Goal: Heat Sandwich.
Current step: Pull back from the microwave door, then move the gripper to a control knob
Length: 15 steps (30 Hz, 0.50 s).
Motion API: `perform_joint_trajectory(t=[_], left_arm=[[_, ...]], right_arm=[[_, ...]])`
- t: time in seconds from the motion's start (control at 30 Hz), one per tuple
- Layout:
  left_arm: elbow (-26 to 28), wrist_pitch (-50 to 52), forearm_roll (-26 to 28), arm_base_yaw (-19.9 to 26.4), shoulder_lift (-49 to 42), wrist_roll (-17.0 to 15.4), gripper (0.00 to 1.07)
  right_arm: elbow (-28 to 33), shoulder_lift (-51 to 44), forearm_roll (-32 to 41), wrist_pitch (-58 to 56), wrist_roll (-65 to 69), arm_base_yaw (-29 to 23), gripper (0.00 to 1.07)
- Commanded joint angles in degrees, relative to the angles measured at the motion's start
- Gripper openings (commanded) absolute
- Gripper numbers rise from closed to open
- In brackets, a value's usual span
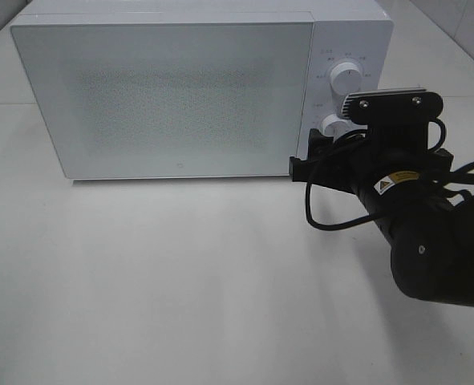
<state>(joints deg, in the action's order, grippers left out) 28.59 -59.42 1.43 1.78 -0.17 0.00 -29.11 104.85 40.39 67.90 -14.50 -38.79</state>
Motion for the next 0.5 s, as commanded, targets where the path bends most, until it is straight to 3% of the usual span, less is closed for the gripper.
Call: perform_joint_trajectory(t=[0.03,0.5], left_arm=[[-0.29,0.57,0.34,0.23,-1.55,-0.34,1.01],[-0.29,0.57,0.34,0.23,-1.55,-0.34,1.01]], right_arm=[[-1.95,1.38,-2.46,-0.97,0.92,2.01,0.76],[-7.39,6.19,-7.45,-3.44,1.6,6.88,0.76]])
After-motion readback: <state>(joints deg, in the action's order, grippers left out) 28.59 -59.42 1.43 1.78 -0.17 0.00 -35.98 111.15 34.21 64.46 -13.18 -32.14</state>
